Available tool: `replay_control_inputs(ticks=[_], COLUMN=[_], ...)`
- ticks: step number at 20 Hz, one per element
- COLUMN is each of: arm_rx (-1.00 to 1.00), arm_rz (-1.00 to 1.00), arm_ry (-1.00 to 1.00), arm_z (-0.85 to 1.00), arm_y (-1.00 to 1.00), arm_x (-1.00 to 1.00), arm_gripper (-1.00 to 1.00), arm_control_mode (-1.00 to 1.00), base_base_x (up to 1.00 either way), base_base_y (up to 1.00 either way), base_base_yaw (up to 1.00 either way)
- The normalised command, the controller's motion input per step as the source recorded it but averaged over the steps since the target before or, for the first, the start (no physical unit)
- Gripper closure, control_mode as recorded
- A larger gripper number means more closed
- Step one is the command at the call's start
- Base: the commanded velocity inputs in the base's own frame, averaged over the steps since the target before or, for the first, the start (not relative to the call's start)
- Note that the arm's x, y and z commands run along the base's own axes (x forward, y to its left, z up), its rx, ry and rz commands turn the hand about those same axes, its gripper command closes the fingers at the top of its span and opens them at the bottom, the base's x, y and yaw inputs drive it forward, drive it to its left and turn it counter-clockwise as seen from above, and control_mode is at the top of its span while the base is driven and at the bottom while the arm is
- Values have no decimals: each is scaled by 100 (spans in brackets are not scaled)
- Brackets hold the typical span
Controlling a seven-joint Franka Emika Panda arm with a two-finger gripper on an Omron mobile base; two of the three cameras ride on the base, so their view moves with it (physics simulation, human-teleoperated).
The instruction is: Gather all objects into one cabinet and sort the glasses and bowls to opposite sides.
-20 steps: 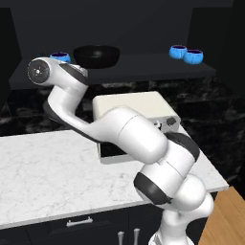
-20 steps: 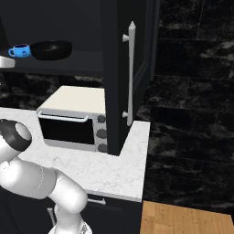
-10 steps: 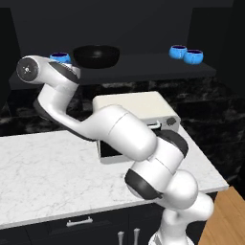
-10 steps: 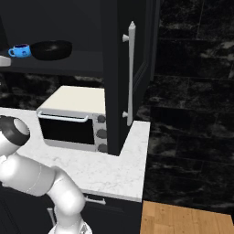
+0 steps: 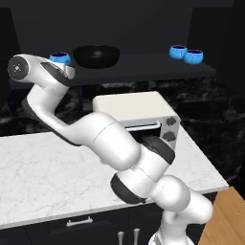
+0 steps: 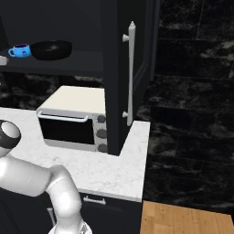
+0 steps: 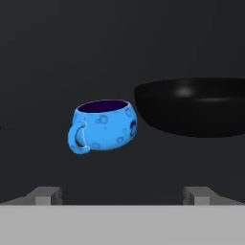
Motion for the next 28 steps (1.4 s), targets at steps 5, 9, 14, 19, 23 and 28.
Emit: replay_control_inputs(ticks=[5,9,14,19,23,28], arm_rx=[0,0,0,0,0,0], arm_rz=[0,0,0,0,0,0], arm_ry=[0,0,0,0,0,0], arm_z=[0,0,0,0,0,0], arm_y=[2,1,4,2,0,0], arm_x=[11,25,32,27,20,15], arm_gripper=[-100,-100,-100,-100,-100,-100], arm_control_mode=[-100,-100,-100,-100,-100,-100], base_base_x=[0,0,0,0,0,0], base_base_y=[0,0,0,0,0,0], base_base_yaw=[0,0,0,0,0,0])
